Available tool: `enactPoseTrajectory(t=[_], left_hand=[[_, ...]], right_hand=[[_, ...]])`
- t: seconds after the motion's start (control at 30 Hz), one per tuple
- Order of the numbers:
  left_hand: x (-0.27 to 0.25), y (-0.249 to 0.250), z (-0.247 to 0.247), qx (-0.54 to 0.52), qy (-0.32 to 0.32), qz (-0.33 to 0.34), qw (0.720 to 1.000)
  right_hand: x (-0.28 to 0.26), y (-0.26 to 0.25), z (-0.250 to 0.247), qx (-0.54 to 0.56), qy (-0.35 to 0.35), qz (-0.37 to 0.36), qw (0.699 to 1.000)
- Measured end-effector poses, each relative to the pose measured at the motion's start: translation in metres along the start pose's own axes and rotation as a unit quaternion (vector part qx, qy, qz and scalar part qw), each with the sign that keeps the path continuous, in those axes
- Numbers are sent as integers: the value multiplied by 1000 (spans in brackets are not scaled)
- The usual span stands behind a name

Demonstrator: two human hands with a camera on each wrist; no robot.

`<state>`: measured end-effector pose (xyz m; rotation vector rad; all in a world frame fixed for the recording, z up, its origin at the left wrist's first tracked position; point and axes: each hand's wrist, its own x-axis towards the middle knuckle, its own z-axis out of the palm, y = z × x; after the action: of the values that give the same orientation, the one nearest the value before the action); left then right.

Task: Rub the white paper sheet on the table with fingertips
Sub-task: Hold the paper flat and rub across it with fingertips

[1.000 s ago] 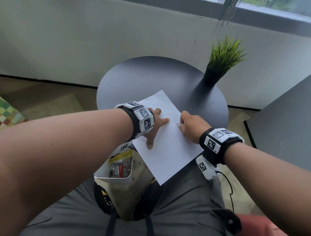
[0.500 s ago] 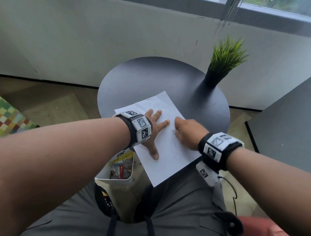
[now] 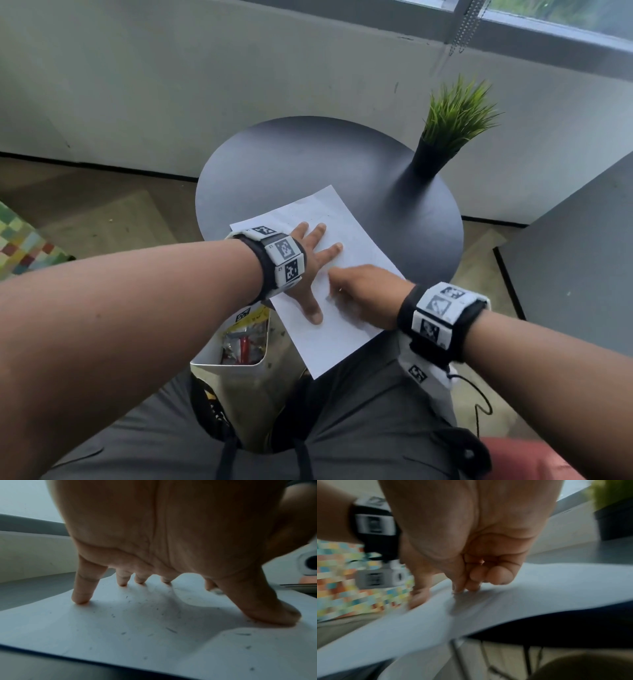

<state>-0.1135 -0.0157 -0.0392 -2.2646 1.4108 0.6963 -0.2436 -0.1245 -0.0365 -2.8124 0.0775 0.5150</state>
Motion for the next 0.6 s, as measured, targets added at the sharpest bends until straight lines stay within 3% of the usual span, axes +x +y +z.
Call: enactPoseTrajectory(t=[0.13, 0.2, 0.27, 0.3, 0.33, 0.47, 0.6], left_hand=[[1, 0, 1, -9, 6, -7, 1000], [2, 1, 1, -6, 3, -8, 1000], [1, 1, 0, 0, 0, -9, 1000], [0, 1, 0, 1, -1, -8, 1000], [1, 1, 0, -1, 2, -7, 1000], [2, -1, 3, -8, 7, -7, 1000], [4, -1, 2, -8, 8, -7, 1000]], right_hand=[[9, 37, -12, -8, 85, 134, 987], [6, 16, -3, -6, 69, 80, 994], [-3, -11, 9, 6, 6, -15, 1000], [-6, -11, 10, 11, -11, -28, 999], [-4, -3, 6, 10, -8, -13, 1000], [6, 40, -13, 19, 81, 158, 984], [2, -1, 7, -3, 24, 23, 999]])
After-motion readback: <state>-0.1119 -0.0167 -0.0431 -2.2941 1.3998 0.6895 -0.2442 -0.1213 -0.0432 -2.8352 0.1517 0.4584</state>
